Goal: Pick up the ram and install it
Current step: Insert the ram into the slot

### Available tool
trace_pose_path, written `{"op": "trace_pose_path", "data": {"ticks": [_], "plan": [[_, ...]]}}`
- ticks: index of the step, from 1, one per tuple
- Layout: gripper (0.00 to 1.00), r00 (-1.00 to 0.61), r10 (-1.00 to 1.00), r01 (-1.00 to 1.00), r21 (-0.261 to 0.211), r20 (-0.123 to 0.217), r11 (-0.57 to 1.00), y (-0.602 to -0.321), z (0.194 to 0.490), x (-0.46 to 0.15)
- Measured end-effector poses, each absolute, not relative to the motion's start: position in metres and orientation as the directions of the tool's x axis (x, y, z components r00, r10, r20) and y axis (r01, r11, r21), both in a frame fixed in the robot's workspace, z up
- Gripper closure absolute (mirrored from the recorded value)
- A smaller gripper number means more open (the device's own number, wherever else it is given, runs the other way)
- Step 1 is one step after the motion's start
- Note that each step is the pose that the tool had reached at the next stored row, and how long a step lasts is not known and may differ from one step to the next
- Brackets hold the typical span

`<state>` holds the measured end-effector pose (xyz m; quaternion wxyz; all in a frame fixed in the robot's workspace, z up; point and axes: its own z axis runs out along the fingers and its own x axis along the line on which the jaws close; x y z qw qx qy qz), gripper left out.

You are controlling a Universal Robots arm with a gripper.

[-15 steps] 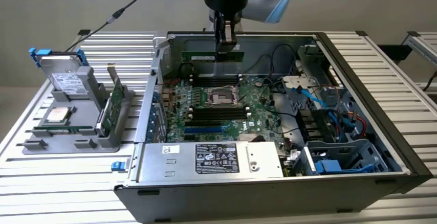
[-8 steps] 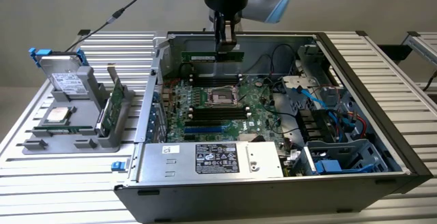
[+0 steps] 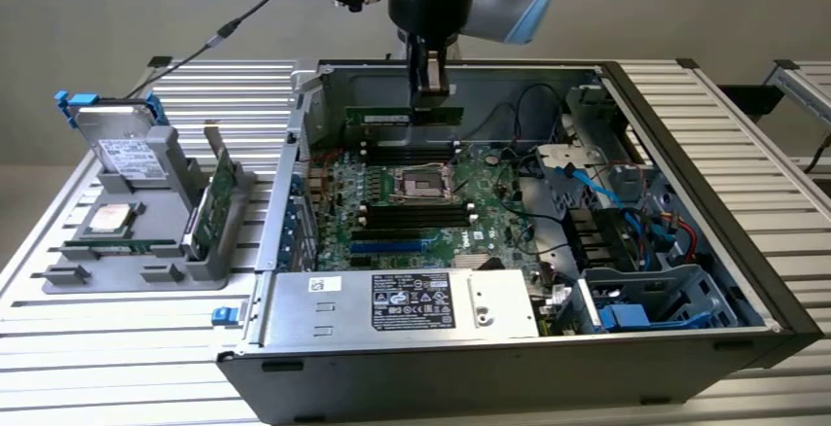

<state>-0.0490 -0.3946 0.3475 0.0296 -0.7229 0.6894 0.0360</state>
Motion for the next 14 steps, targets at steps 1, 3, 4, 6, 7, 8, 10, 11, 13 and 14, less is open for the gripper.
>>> {"op": "trace_pose_path", "data": {"ticks": [1, 3, 4, 6, 7, 8, 10, 11, 13, 14], "plan": [[0.86, 0.048, -0.995, -0.999, 0.007, -0.091, -0.049, -0.395, 0.346, -0.049], [0.86, 0.049, -0.995, -0.999, 0.007, -0.084, -0.050, -0.396, 0.345, -0.049], [0.86, 0.050, -0.996, -0.999, 0.008, -0.080, -0.051, -0.397, 0.344, -0.049], [0.86, 0.052, -0.996, -0.999, 0.008, -0.073, -0.052, -0.398, 0.343, -0.048], [0.86, 0.052, -0.996, -0.999, 0.008, -0.070, -0.053, -0.399, 0.343, -0.047], [0.86, 0.052, -0.996, -0.999, 0.009, -0.068, -0.053, -0.400, 0.342, -0.046], [0.86, 0.052, -0.997, -0.999, 0.009, -0.064, -0.053, -0.402, 0.341, -0.040], [0.86, 0.052, -0.997, -0.999, 0.010, -0.062, -0.053, -0.403, 0.340, -0.036], [0.86, 0.052, -0.997, -0.999, 0.011, -0.059, -0.053, -0.404, 0.339, -0.027], [0.86, 0.052, -0.997, -0.999, 0.012, -0.057, -0.053, -0.405, 0.339, -0.024]]}}
